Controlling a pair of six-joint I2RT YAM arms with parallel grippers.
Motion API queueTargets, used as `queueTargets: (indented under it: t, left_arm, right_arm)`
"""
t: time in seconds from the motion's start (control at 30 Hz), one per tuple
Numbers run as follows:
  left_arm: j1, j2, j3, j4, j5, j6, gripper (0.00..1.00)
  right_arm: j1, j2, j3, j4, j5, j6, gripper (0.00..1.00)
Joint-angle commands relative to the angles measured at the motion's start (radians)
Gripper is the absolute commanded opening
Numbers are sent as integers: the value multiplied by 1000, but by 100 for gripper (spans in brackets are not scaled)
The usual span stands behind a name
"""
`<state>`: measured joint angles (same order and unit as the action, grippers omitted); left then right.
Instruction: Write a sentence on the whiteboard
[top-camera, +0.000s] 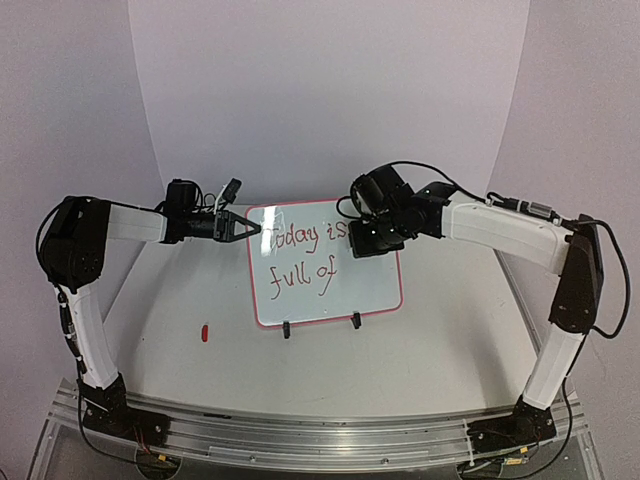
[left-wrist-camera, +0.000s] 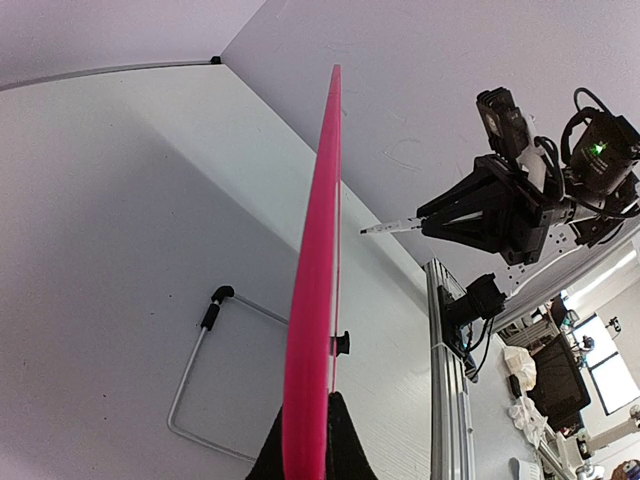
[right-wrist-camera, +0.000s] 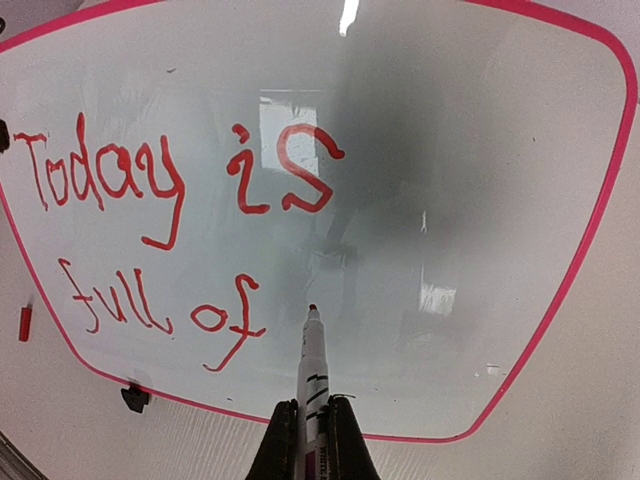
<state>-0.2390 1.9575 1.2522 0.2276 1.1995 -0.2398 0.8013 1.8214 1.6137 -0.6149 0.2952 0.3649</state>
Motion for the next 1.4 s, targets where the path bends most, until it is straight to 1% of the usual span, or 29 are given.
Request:
queueTargets:
  t: [0.0, 0.63, 1.37]
  left_arm:
    - [-14, 25, -13, -13, -142, 111, 0]
    - [-15, 28, -11, -15, -140, 111, 0]
    - [-14, 29, -10, -15, -142, 110, 0]
  right_arm:
    - [-10, 13, -8, 41, 1, 12, 0]
    - [-40, 74, -3, 52, -34, 30, 0]
    - [-40, 58, -67, -13, -93, 80, 0]
